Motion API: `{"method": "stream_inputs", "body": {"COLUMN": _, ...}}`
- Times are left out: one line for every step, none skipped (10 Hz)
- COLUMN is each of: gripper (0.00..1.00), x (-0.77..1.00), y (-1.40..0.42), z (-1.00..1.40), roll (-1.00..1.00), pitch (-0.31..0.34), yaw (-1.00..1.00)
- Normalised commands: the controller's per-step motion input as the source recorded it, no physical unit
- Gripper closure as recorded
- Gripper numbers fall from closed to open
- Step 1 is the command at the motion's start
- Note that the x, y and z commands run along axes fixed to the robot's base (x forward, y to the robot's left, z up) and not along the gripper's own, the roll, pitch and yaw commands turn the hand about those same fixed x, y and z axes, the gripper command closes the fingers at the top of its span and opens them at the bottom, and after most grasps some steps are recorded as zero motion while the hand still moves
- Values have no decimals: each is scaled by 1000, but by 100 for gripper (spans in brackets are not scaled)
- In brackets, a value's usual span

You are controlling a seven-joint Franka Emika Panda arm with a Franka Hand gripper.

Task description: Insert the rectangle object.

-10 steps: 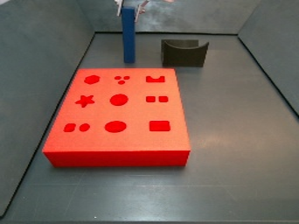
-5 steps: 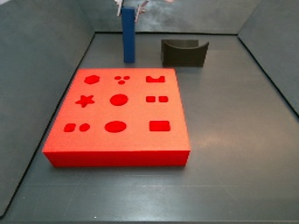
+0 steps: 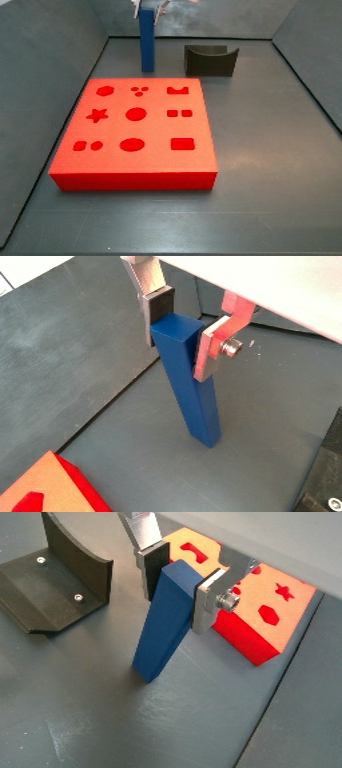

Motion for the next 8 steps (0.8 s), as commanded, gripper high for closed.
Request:
{"method": "stream_inputs", "body": {"gripper": 100, "x": 0, "y": 0, "z": 0, "roll": -9, "pitch": 0, "yaw": 0}}
{"method": "stream_inputs", "body": {"gripper": 100, "x": 0, "y": 0, "z": 0, "roll": -7, "pitch": 0, "yaw": 0}}
{"method": "stream_inputs", "body": {"gripper": 100, "x": 234, "y": -391, "z": -103, "roll": 0, "pitch": 10, "yaw": 0}}
{"method": "stream_inputs", "body": {"gripper": 100, "x": 551, "y": -306, "z": 663, "roll": 141, "pitch": 43, "yaw": 497}}
{"method": "stream_inputs", "body": {"gripper": 100, "x": 49, "y": -234, "z": 886, "roll": 0, "pitch": 0, "yaw": 680}}
{"method": "stream_inputs", "body": {"gripper": 100, "x": 114, "y": -246, "z": 789, "roll": -157, "pitch": 4, "yaw": 520}}
{"method": "stream_inputs", "body": {"gripper": 100, "x": 809, "y": -806, "z": 466, "roll": -14, "pitch": 44, "yaw": 0}}
{"method": "stream_inputs", "body": {"gripper": 100, "x": 514, "y": -700, "z": 0, "roll": 31, "pitch": -79, "yaw": -280}}
